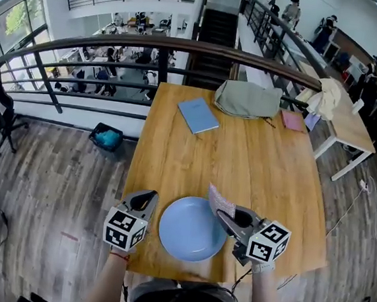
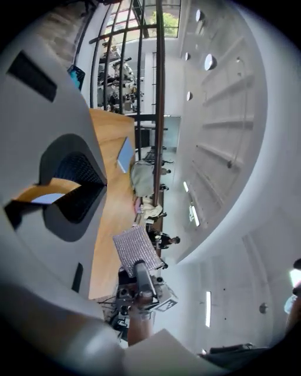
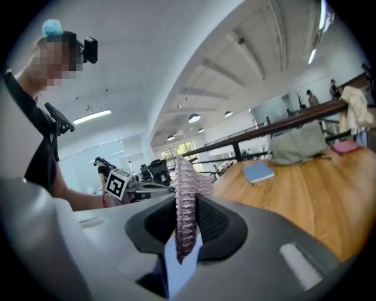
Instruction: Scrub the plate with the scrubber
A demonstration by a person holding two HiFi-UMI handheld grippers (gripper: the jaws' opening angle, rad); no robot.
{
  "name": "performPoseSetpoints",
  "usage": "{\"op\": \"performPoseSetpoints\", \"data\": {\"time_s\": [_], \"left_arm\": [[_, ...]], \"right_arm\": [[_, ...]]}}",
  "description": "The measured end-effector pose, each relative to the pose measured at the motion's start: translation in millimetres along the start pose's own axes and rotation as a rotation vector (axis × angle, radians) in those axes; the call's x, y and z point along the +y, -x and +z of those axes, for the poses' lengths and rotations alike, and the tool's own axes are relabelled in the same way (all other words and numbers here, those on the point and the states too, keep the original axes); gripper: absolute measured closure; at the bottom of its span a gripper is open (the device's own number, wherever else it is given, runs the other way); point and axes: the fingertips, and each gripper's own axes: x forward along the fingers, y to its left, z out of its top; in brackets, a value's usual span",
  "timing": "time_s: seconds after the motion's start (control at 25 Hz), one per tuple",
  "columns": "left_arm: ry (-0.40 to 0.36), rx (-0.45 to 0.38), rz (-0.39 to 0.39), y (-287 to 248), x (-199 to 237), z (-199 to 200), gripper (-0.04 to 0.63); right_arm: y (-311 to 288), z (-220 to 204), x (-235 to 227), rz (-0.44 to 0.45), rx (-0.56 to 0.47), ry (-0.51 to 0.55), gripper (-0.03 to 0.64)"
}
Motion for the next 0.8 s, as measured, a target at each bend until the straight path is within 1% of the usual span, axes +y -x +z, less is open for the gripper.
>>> {"op": "performPoseSetpoints", "data": {"time_s": [0.12,0.24,0.32,0.4,0.48,0.56,0.72,0.8], "left_arm": [[0.04,-0.142,0.057,15.9,6.0,42.8,0.6],[0.072,-0.265,0.095,34.9,2.6,80.9,0.599],[0.086,-0.324,0.106,45.5,-1.2,99.3,0.599],[0.093,-0.368,0.107,54.6,-6.3,110.1,0.598],[0.103,-0.4,0.1,60.7,-11.6,114.4,0.598],[0.111,-0.413,0.1,63.7,-13.9,114.7,0.598],[0.052,-0.402,0.133,67.6,-15.1,119.3,0.598],[0.051,-0.406,0.134,70.7,-16.8,120.9,0.598]], "right_arm": [[23.9,39.7,1.7,-0.092,-0.13,0.068,0.532],[46.7,71.3,8.2,-0.172,-0.212,0.145,0.532],[58.5,85.9,12.1,-0.209,-0.252,0.188,0.532],[68.4,94.0,14.1,-0.238,-0.289,0.209,0.532],[76.2,96.3,13.5,-0.263,-0.319,0.207,0.532],[79.6,94.7,13.3,-0.274,-0.334,0.191,0.532],[83.9,95.2,18.2,-0.281,-0.344,0.198,0.532],[89.0,96.3,18.5,-0.3,-0.342,0.217,0.532]]}}
